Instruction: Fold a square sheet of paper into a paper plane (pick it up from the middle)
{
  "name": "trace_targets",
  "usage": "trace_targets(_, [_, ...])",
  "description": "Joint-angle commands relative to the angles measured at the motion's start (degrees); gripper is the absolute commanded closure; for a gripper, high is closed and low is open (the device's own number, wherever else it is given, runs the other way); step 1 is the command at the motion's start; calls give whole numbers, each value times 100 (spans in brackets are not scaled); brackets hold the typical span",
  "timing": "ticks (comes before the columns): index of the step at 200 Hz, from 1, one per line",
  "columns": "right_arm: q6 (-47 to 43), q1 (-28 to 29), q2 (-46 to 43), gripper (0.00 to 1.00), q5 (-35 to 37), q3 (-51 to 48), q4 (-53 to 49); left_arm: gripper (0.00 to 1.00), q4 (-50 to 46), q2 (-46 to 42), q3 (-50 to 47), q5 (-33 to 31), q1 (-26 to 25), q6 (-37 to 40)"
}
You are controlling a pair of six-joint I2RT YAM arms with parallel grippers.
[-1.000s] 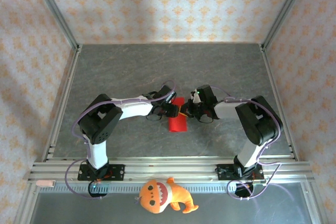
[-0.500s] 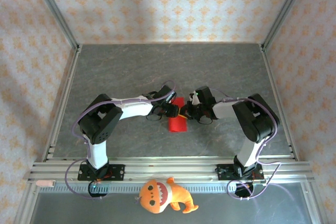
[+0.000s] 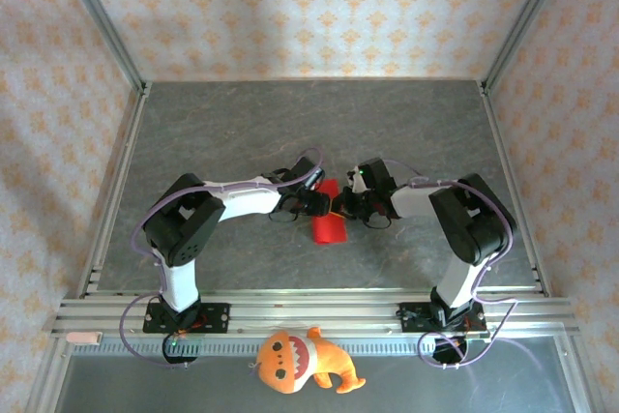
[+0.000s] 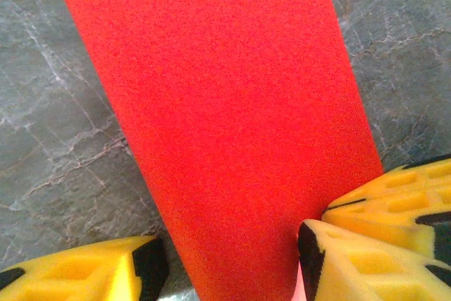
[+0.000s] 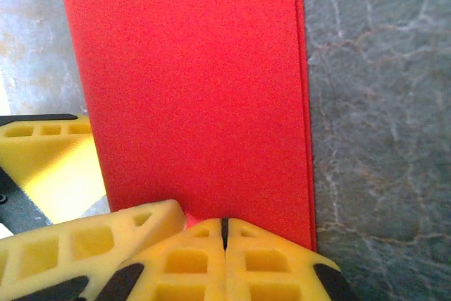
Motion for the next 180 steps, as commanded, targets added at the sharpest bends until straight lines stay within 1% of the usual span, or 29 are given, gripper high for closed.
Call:
trace_targets(1, [-441, -88, 82, 100, 829, -75, -1174, 42, 559, 131, -267, 93, 92, -70])
trace_targets(9, [-509, -148, 53, 100, 814, -83, -1263, 42, 588, -66, -278, 113, 97, -71])
trace_targets(12, [-544, -169, 40, 100, 798, -91, -1284, 42, 601, -134, -292, 123, 98, -220])
trace_targets(24, [-676, -267, 13, 100, 734, -102, -1387, 43, 744, -359, -331, 330, 123, -349])
trace_targets(34, [-802, -334, 0, 100, 713, -101, -1501, 47, 928, -523, -403, 551, 125, -464])
trace_targets(52, [-927, -435, -35, 100, 675, -138, -1608, 64, 1323, -690, -532, 928, 134, -767])
trace_targets(69, [-914, -485, -71, 100, 677, -197, -1590, 80, 1914, -681, -675, 1487, 134, -1122])
trace_targets(83, [-889, -494, -80, 100, 650, -224, -1558, 92, 2139, -633, -718, 1667, 127, -1310])
trace_targets(95, [-841, -495, -97, 100, 657, -251, -1503, 99, 2277, -609, -784, 1706, 125, -1436])
trace_targets(123, [-779, -497, -80, 100, 652, -269, -1427, 100, 2470, -541, -867, 1777, 129, -1553])
trace_targets(163, [-743, -502, -80, 100, 657, -278, -1384, 100, 2762, -154, -806, 2370, 132, -1676])
trace_targets(180, [-733, -503, -71, 100, 655, -278, -1383, 100, 2730, -40, -783, 2401, 134, -1663])
